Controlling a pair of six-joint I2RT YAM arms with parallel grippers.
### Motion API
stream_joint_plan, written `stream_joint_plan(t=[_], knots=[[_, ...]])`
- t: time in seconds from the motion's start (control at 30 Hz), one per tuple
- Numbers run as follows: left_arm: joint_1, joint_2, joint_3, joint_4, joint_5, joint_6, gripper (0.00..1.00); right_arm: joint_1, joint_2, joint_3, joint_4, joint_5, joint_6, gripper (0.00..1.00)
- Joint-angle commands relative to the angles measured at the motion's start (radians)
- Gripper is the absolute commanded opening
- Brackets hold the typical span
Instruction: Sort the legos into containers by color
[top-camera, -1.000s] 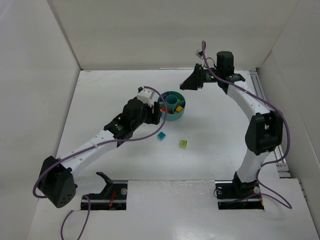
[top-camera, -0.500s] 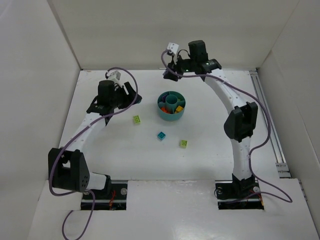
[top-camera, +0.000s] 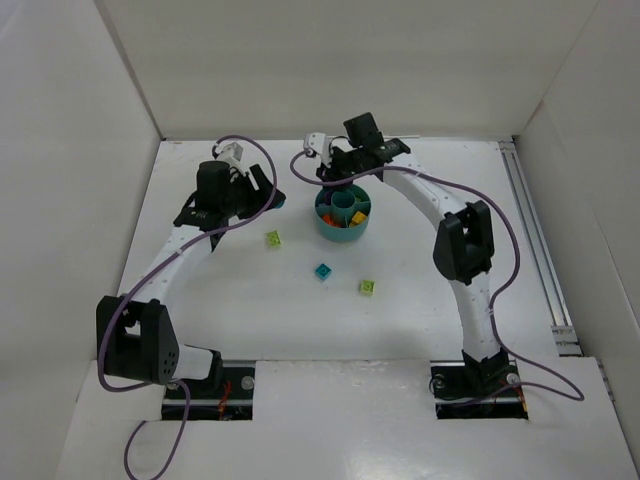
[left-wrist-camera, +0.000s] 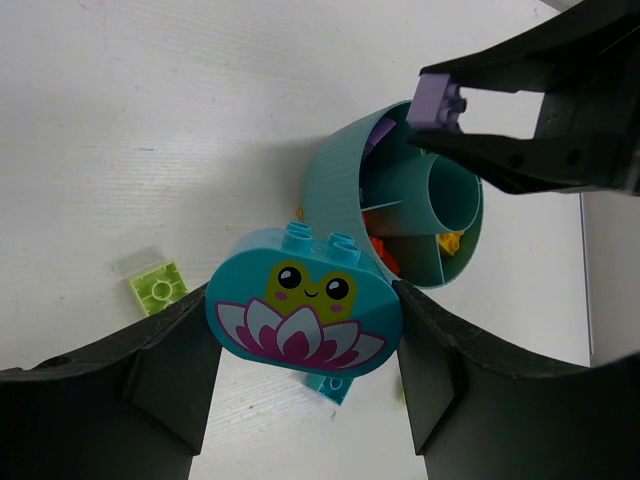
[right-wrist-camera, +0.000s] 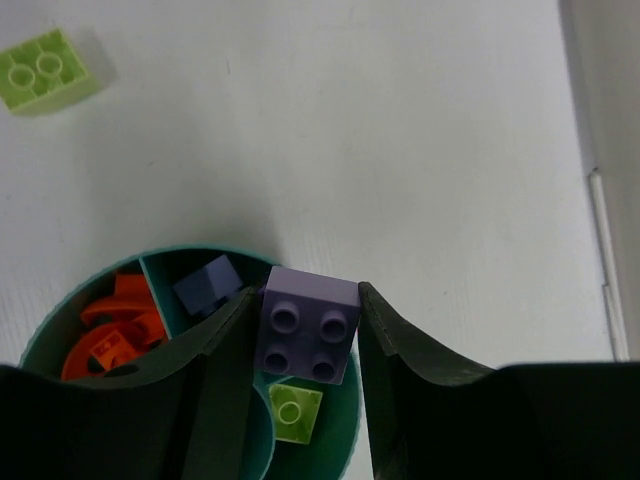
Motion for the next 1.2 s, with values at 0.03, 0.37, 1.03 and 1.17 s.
stream_joint_plan(t=[0.03,0.37,1.03,1.17], knots=[[0.001,-0.025,0.016,0.026,0.002,0.006,0.01,0.003,-0.013,-0.061,-0.02,-0.039,-0.1,0.22],[0.001,-0.034,0.007,0.026,0.011,0.006,0.01,0.003,-0.022,-0.118,-0.01,-0.058,-0.109,0.3],[0.001,-0.062,-0.012,0.026,-0.008,0.006,0.01,-0.016,-0.149,-0.205,0.066,-0.174,-0.147,0.49],[0.001,-0.062,-0.012,0.016,-0.008,0.006,0.01,-0.025,-0.171,-0.227,0.075,-0.174,-0.147,0.55]])
